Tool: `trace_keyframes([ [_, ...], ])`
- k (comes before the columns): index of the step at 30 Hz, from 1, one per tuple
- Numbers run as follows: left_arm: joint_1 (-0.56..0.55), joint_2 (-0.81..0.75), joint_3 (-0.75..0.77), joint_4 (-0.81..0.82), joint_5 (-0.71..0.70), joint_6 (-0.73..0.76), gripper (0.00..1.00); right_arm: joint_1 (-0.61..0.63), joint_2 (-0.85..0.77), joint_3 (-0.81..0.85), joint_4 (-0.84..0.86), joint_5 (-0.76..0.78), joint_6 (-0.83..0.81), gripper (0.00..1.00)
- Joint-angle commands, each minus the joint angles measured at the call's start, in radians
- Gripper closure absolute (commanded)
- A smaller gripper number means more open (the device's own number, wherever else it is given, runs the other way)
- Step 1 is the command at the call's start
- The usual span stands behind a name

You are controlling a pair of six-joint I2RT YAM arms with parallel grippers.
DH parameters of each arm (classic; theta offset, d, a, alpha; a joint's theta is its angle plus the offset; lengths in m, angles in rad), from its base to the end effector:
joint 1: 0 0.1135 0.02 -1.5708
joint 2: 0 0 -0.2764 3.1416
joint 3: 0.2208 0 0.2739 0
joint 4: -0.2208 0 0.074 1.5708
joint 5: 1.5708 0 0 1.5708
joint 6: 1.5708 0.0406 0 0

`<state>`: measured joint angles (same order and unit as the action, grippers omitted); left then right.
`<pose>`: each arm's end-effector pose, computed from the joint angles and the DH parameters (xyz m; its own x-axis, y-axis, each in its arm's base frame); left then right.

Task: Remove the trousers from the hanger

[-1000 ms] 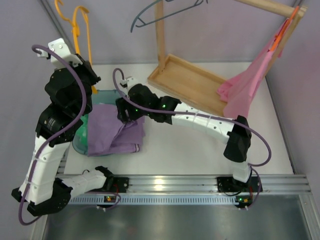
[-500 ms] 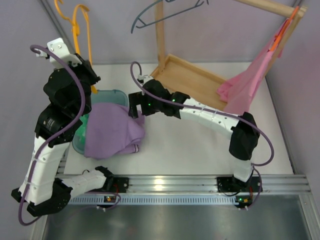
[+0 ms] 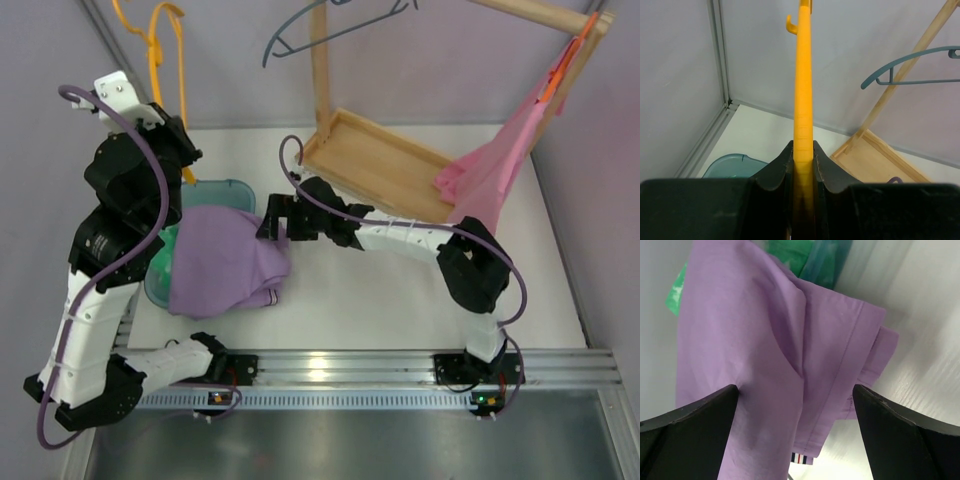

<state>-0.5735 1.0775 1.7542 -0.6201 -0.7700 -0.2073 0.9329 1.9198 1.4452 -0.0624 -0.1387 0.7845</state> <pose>0.1522 -0.0646 0.5769 0.0865 -0.2318 -0.9689 -0.1804 0.9529 -0.2440 0.2800 0.3872 0.2460 -0.8277 0.0584 -0.5582 -0.3979 0.6402 0.6571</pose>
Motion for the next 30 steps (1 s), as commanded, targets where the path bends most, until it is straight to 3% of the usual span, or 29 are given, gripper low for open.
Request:
trace_keyframes([
  [1, 0.003, 0.016, 0.047, 0.071, 0.026, 0.028, 1.0, 0.003, 0.025, -0.048, 0.187, -0.003, 0.07, 0.01],
  [13, 0.004, 0.045, 0.051, 0.072, 0.057, 0.04, 1.0, 0.035, 0.189, 0.033, 0.34, -0.091, 0.098, 0.01],
  [16, 0.004, 0.039, 0.051, 0.074, 0.051, 0.043, 1.0, 0.038, 0.194, 0.034, 0.349, -0.104, 0.094, 0.22],
  [17, 0.003, 0.039, 0.05, 0.072, 0.049, 0.042, 1.0, 0.037, 0.186, 0.034, 0.348, -0.104, 0.09, 0.42],
  [19, 0.003, 0.035, 0.05, 0.076, 0.044, 0.043, 1.0, 0.037, 0.168, 0.041, 0.345, -0.104, 0.076, 0.59],
  [20, 0.004, 0.033, 0.05, 0.077, 0.044, 0.043, 1.0, 0.037, 0.16, 0.046, 0.339, -0.102, 0.07, 0.77],
  [23, 0.004, 0.025, 0.047, 0.08, 0.041, 0.043, 1.0, 0.04, 0.116, 0.063, 0.303, -0.079, 0.048, 1.0],
  [30, 0.004, 0.002, 0.045, 0.089, 0.032, 0.051, 1.0, 0.046, 0.042, 0.13, 0.297, -0.038, -0.008, 1.0],
])
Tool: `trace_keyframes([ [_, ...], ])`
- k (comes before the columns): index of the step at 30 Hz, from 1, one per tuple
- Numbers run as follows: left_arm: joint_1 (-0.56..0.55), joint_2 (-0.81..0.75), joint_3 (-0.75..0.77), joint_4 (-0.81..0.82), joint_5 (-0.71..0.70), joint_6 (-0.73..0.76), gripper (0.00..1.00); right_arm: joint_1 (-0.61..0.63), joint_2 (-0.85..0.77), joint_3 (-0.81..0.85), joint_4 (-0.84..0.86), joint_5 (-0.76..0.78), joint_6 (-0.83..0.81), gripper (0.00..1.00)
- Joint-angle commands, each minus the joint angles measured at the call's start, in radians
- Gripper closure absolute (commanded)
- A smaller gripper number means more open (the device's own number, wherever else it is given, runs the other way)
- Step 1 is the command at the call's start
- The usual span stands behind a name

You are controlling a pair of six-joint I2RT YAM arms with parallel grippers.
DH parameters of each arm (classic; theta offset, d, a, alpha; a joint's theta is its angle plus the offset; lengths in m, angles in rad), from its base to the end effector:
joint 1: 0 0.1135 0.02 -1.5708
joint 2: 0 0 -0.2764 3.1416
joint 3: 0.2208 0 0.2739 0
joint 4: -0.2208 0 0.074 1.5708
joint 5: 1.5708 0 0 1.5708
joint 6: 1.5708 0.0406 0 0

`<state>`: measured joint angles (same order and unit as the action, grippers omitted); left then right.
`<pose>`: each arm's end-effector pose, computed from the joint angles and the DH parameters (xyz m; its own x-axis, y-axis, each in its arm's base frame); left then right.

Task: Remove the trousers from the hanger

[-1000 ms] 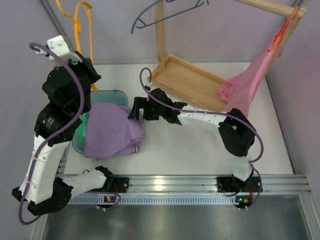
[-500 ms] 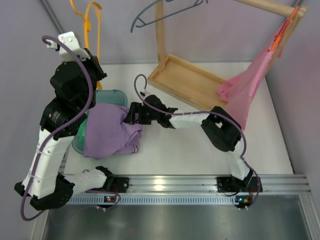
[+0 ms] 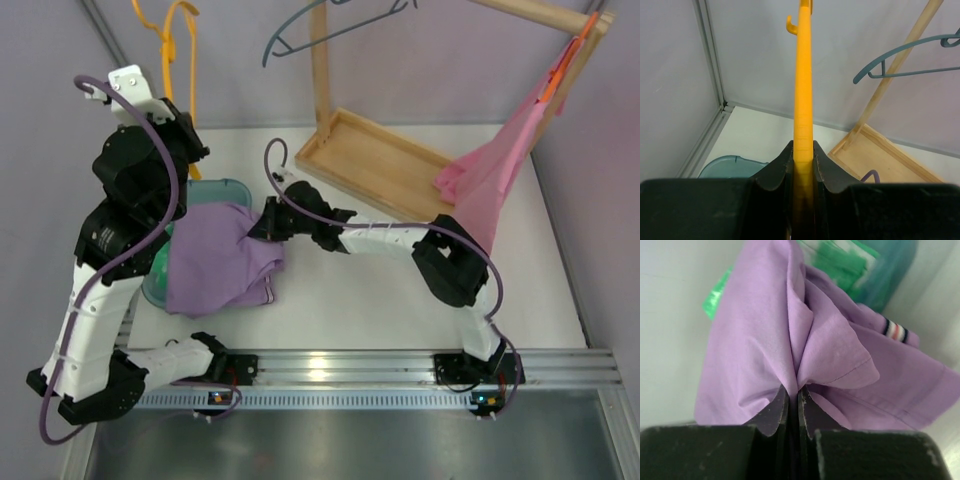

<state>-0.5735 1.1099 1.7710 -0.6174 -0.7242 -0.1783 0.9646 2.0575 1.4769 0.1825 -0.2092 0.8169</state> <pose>0.1620 -0.0726 0.5771 0.0627 -0.1986 -0.9781 -0.1407 0.9685 -0.2057 0.2839 0.4243 0.2173 -0.8168 0.0735 -0.5723 -0.4639 0.5061 0.7271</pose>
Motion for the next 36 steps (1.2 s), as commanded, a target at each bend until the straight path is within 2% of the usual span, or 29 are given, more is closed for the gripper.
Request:
trace_keyframes([
  [1, 0.003, -0.035, 0.028, 0.087, -0.015, 0.022, 1.0, 0.014, -0.089, 0.144, 0.055, 0.031, -0.044, 1.0],
  [3, 0.004, -0.039, 0.03, 0.088, -0.02, 0.023, 1.0, 0.023, -0.071, 0.209, 0.048, 0.025, -0.076, 1.0],
  [7, 0.003, -0.054, 0.021, 0.099, -0.027, 0.028, 1.0, 0.055, 0.057, 0.465, -0.033, 0.028, -0.131, 1.0],
  [11, 0.003, -0.061, 0.021, 0.104, -0.038, 0.037, 1.0, 0.065, 0.168, 0.597, -0.121, 0.028, -0.088, 1.0],
  [14, 0.004, -0.059, 0.022, 0.102, -0.035, 0.042, 1.0, 0.065, 0.135, 0.568, -0.239, 0.079, -0.11, 1.0],
  [19, 0.003, -0.036, 0.038, 0.139, 0.0, 0.051, 1.0, 0.066, -0.01, 0.431, -0.422, 0.149, -0.203, 1.0],
  [20, 0.003, -0.033, 0.042, 0.148, 0.005, 0.054, 1.0, 0.065, -0.017, 0.425, -0.449, 0.124, -0.217, 0.93],
  [22, 0.004, -0.013, 0.063, 0.159, 0.026, 0.056, 1.0, 0.065, -0.011, 0.422, -0.536, 0.082, -0.232, 0.71],
  [23, 0.003, -0.002, 0.074, 0.156, 0.035, 0.054, 1.0, 0.066, -0.008, 0.427, -0.579, 0.055, -0.248, 0.43],
  [25, 0.004, 0.019, 0.093, 0.157, 0.063, 0.045, 1.0, 0.065, -0.019, 0.445, -0.65, 0.063, -0.257, 0.22],
  [26, 0.003, 0.027, 0.096, 0.157, 0.104, 0.04, 1.0, 0.065, -0.034, 0.444, -0.694, 0.088, -0.263, 0.05],
  [27, 0.004, 0.042, 0.102, 0.157, 0.129, 0.034, 1.0, 0.06, -0.08, 0.421, -0.698, 0.096, -0.26, 0.01],
  [31, 0.004, 0.097, 0.146, 0.159, 0.251, 0.022, 1.0, -0.013, -0.242, 0.326, -0.663, 0.103, -0.231, 0.01],
  [36, 0.004, 0.151, 0.205, 0.218, 0.434, 0.048, 1.0, -0.086, -0.452, 0.272, -0.666, 0.151, -0.294, 0.01],
])
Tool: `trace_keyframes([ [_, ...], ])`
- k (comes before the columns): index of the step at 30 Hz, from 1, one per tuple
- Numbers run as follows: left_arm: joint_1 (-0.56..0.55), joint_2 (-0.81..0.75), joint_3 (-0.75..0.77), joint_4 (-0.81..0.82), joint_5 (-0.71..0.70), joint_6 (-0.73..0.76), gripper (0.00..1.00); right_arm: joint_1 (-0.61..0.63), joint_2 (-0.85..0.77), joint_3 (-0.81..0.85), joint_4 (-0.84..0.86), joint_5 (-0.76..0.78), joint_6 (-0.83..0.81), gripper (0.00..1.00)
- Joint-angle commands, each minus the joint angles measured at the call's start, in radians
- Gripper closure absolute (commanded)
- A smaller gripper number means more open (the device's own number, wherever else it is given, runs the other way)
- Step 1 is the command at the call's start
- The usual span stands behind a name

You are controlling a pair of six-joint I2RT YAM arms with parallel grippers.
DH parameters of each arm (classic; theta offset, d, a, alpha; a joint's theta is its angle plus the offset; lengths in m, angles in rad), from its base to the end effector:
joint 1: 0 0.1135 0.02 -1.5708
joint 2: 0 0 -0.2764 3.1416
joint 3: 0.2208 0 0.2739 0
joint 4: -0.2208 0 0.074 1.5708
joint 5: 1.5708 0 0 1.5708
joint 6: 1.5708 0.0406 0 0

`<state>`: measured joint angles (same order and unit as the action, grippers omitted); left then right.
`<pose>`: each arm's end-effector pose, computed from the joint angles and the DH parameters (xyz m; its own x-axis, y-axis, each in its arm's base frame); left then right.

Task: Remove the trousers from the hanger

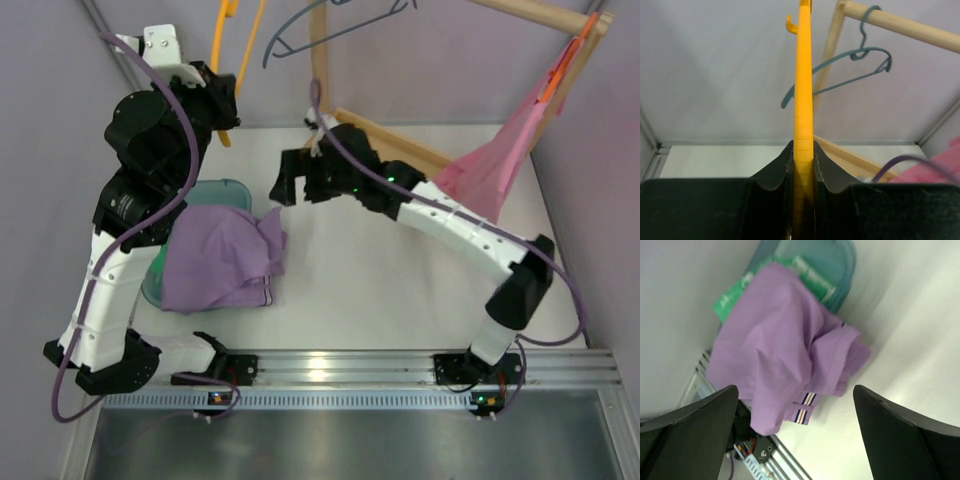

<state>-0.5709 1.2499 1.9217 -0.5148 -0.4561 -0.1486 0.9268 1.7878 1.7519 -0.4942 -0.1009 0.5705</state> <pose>0.1895 -0.1005 0.6063 0.1125 -0.2302 -0.9666 0.1373 0.9671 -0.2143 0.2654 0.3603 0.3759 -0.7134 -0.0552 -0.6986 -0.5496 0.6626 0.5088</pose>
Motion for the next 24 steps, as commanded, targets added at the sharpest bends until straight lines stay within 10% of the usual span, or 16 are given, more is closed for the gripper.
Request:
trace_keyframes([
  [1, 0.002, 0.02, 0.066, 0.124, 0.192, 0.023, 1.0, -0.071, -0.209, -0.008, 0.005, 0.049, -0.058, 0.01],
  [12, 0.0, 0.094, 0.113, 0.122, 0.488, -0.048, 1.0, -0.276, -0.56, -0.052, -0.052, 0.292, -0.178, 0.01],
  [24, 0.0, -0.072, -0.064, 0.013, 0.611, -0.037, 1.0, -0.479, -0.591, 0.029, -0.095, 0.435, -0.245, 0.01],
])
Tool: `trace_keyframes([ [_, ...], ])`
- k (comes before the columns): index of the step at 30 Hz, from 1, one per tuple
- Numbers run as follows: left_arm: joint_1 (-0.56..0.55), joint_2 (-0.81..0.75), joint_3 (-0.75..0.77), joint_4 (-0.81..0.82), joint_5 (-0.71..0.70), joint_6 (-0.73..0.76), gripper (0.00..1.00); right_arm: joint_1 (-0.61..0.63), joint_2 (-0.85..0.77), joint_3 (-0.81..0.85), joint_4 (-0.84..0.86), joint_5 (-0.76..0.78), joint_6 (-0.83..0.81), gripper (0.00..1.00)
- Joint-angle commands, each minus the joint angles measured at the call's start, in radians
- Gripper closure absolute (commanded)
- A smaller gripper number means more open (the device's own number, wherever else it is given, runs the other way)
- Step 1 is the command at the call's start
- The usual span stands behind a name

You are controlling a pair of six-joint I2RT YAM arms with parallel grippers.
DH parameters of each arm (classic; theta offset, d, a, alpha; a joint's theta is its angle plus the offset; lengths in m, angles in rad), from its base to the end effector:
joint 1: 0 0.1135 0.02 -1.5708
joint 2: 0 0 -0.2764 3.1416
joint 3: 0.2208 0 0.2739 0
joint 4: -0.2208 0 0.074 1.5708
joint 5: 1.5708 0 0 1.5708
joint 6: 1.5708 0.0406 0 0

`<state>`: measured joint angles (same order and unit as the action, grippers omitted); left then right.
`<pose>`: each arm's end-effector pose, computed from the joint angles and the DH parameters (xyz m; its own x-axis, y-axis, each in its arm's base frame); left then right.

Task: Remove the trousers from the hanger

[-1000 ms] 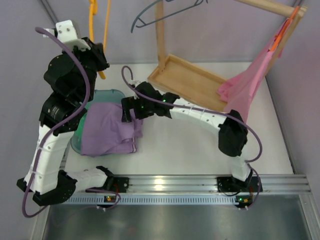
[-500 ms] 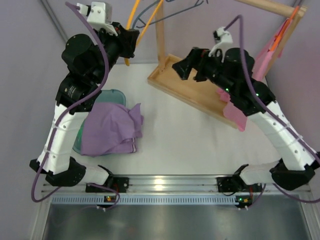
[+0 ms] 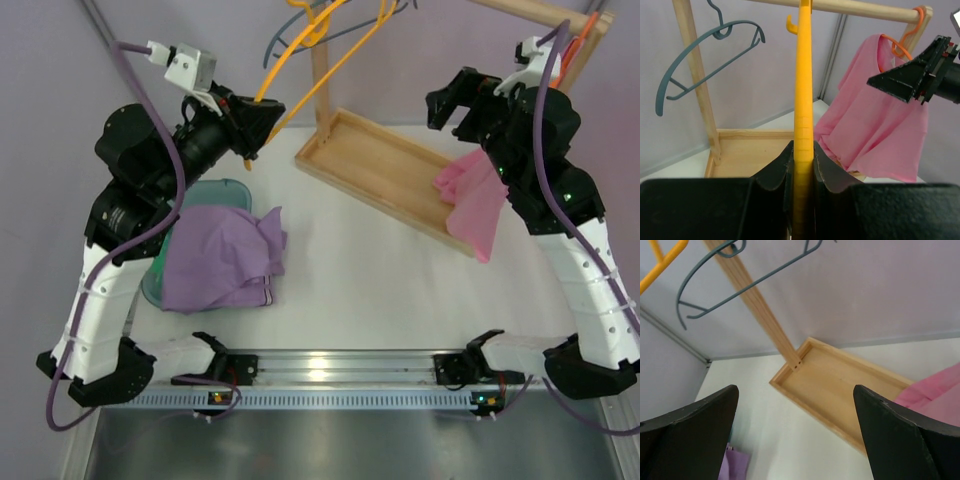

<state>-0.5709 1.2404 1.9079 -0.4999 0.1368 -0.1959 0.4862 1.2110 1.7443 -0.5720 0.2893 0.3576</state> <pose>0.1785 -0.1212 0.6066 0.0115 -0.2365 -0.9716 0.6634 0.7288 -0.1696 0.2133 0.0996 0.5554 -0.1006 0.3263 -0.9399 -0.1714 0.9249 0.3394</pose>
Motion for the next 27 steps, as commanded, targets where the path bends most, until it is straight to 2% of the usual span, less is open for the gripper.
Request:
trace_keyframes([
  [1, 0.0, -0.064, -0.059, -0.008, 0.006, 0.007, 1.0, -0.056, -0.014, 0.037, -0.012, 0.047, -0.029, 0.01],
  [4, 0.0, -0.05, -0.093, -0.016, -0.017, 0.013, 1.0, -0.087, 0.002, 0.053, -0.002, 0.028, -0.032, 0.01],
  [9, -0.001, 0.103, -0.044, 0.026, -0.045, 0.093, 1.0, -0.103, 0.05, 0.096, 0.014, -0.045, -0.045, 0.01],
  [13, 0.0, 0.215, 0.064, 0.121, 0.046, 0.121, 1.0, -0.103, 0.045, 0.092, 0.047, -0.186, -0.087, 0.01],
  [16, 0.0, 0.29, 0.13, 0.158, 0.053, 0.124, 1.0, -0.103, 0.022, 0.057, 0.069, -0.245, -0.12, 0.01],
  [21, 0.002, 0.436, 0.311, 0.17, 0.034, 0.122, 1.0, -0.103, 0.004, 0.015, 0.077, -0.226, -0.144, 0.01],
  [27, 0.003, 0.554, 0.436, 0.194, 0.018, 0.09, 1.0, -0.103, 0.018, -0.015, 0.09, -0.222, -0.137, 0.01],
])
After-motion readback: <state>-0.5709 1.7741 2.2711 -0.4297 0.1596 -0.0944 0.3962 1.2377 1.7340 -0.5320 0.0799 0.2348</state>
